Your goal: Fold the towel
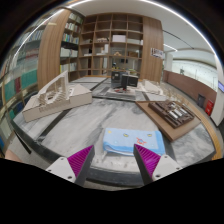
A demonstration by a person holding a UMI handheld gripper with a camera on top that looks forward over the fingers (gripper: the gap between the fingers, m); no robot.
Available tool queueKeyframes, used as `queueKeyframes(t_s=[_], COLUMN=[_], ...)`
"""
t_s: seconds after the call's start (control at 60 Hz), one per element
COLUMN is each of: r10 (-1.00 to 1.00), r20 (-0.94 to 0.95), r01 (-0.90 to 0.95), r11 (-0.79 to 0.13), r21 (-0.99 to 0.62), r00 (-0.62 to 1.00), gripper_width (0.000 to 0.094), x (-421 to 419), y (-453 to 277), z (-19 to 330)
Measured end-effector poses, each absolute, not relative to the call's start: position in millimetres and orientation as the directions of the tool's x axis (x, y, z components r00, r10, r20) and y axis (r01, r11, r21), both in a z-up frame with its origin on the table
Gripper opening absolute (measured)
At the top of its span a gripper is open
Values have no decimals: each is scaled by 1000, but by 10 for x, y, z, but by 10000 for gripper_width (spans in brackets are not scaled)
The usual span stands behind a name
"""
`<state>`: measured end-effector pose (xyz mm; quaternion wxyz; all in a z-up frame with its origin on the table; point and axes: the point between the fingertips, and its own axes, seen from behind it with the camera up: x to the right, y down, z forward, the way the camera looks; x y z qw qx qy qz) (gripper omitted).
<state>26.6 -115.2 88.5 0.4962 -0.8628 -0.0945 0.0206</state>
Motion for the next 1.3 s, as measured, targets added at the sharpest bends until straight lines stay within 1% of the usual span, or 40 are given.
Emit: queueKeyframes(t_s=[0.083,0.15,0.2,0.233,0.267,0.333,0.35,0.367,0.383,0.4,0.433,0.467,0.483,0.5,0.517,0.533,0.633,0.667,0.717,0.883,0.983,1.033,1.133,1.2,1.3], r10=[243,261,259,254,244,215,223,223,219,223,229,235,237,237,232,230,254,249,243,137,93,60,-21,-39,-51], r20=[36,60,86,99,113,134,129,110,104,101,100,123,139,157,178,195,262,246,168,-21,-103,-92,-60,-89,-89], r01=[157,190,214,223,231,238,240,223,215,216,218,239,253,266,280,291,359,343,275,46,-49,-53,-62,-95,-102], r11=[-497,-507,-520,-524,-536,-588,-594,-582,-581,-585,-579,-572,-563,-554,-547,-538,-508,-509,-519,-469,-461,-470,-535,-569,-586], r21=[-853,-841,-827,-822,-812,-773,-768,-782,-785,-782,-786,-785,-787,-788,-789,-791,-783,-790,-809,-882,-886,-881,-843,-817,-804], r00=[969,964,962,962,963,967,966,969,970,969,968,964,961,959,956,953,931,937,955,990,990,994,998,995,995], gripper_width=[793,776,738,696,635,480,497,416,382,295,255,194,215,162,62,40,9,9,8,10,14,17,21,25,32], x=[-62,-236,-256,-245,-216,-83,-89,-120,-119,-117,-113,-96,-84,-70,-44,-36,-55,-56,-101,299,725,1006,1505,1659,1779], y=[-806,-512,-304,-180,-122,-36,-59,4,3,-14,-16,-2,2,8,17,23,27,20,3,71,115,170,188,184,160], z=[709,503,345,247,149,-93,-137,-108,-134,-148,-140,-123,-129,-133,-136,-135,-114,-99,-47,649,865,817,454,229,49])
